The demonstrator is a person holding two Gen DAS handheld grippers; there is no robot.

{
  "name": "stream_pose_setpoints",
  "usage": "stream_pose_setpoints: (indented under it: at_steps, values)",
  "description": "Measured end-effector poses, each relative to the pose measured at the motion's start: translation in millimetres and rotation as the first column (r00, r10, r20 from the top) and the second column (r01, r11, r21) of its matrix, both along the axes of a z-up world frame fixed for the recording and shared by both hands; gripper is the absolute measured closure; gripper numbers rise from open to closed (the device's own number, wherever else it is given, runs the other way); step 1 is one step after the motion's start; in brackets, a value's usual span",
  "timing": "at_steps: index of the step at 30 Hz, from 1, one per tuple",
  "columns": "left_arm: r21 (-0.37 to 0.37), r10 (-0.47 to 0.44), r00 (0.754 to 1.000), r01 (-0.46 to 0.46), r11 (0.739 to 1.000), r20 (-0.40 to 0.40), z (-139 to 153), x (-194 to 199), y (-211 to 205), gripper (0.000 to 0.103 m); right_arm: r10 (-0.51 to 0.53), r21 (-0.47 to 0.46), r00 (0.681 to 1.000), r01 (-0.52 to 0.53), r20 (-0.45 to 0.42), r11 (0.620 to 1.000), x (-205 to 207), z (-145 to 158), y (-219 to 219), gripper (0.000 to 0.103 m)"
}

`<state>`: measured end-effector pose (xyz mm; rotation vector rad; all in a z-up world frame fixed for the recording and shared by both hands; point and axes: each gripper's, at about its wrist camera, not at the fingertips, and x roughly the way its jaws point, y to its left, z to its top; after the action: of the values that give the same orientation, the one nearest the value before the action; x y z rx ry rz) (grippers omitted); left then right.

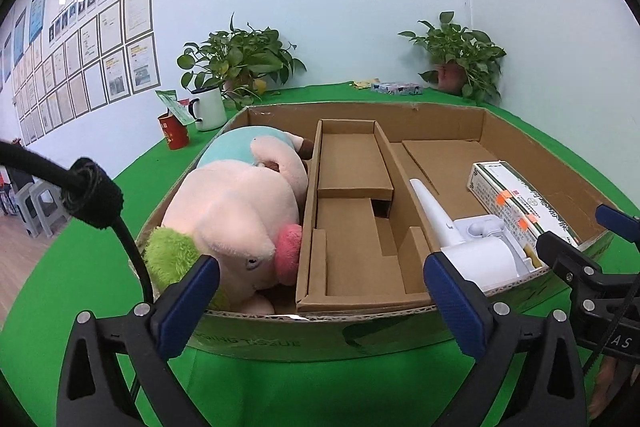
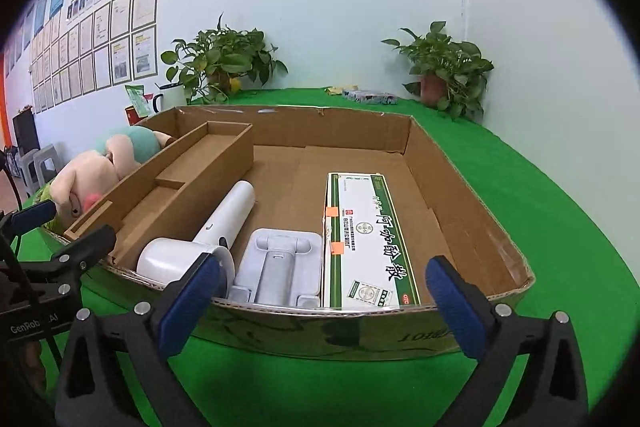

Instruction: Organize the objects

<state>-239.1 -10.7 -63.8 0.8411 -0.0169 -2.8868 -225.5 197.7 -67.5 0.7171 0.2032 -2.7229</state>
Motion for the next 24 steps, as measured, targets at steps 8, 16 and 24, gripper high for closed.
stream_pose_setpoints:
  at_steps: [8, 16, 24]
  values:
    - [0.002, -0.003, 1.000, 0.003, 1.000, 0.000, 1.3, -0.7, -0.7, 0.000, -0.001, 0.001, 1.000, 0.001, -0.002, 1.000, 0.3, -0.2, 0.7, 0.001]
    - [0.004, -0.004, 1.000, 0.004, 1.000, 0.002, 1.4, -1.6, -1.3, 0.000, -0.001, 0.002, 1.000, 0.001, -0.002, 1.000, 1.0, -0.6, 1.1, 0.001]
    - [0.006, -0.006, 1.000, 0.006, 1.000, 0.002, 1.5, -2.4, -1.4, 0.000, -0.001, 0.003, 1.000, 0.001, -0.001, 1.000, 0.9, -1.1, 1.6, 0.001]
